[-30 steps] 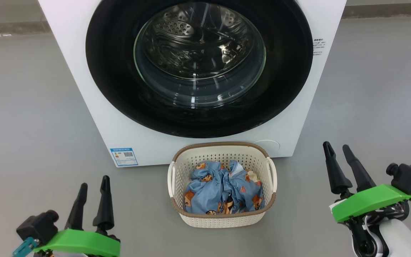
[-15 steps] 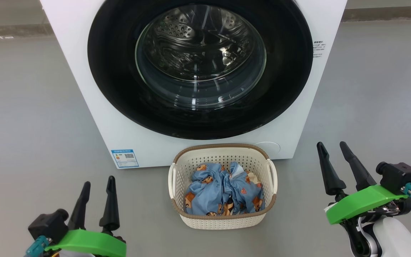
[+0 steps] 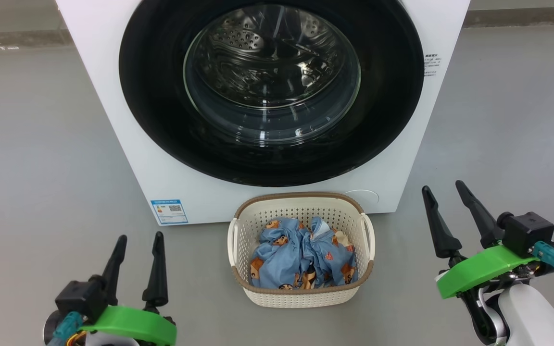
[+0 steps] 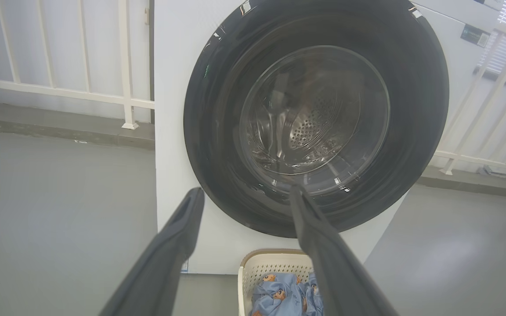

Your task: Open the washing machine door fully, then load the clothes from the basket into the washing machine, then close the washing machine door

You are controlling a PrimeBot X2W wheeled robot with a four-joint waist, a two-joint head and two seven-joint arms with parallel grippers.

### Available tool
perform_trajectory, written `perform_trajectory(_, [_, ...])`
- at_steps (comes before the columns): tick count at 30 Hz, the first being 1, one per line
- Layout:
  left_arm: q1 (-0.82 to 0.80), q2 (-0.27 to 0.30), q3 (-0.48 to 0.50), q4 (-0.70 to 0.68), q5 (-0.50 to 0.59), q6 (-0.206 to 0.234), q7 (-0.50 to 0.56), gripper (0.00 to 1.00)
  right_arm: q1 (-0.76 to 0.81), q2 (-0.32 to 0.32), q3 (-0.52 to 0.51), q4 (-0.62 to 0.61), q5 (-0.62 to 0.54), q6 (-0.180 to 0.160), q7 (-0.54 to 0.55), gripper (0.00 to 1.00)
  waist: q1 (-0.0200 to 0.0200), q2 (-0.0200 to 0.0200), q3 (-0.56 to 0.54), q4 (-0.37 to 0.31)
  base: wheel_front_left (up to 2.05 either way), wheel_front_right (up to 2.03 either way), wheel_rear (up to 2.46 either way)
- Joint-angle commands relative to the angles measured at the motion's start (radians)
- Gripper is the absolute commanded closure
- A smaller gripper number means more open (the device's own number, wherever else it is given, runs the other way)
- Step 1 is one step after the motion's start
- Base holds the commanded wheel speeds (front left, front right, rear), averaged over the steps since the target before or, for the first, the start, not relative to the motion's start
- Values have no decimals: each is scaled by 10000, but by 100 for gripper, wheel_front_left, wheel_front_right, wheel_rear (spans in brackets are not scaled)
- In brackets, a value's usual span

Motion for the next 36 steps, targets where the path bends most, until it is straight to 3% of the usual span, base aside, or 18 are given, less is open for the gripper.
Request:
perform_trajectory(1, [-491,153,233,-177,348,56,-157,0,-377,-118,219,-178,-348,58,-193,0,-1,0,2,1,0,0,0])
perform_trajectory(36, [-520,102,426,-190,457,48,-170,0,-369,0,28,-25,-387,58,-206,0,-1,0,101,50,0,0,0])
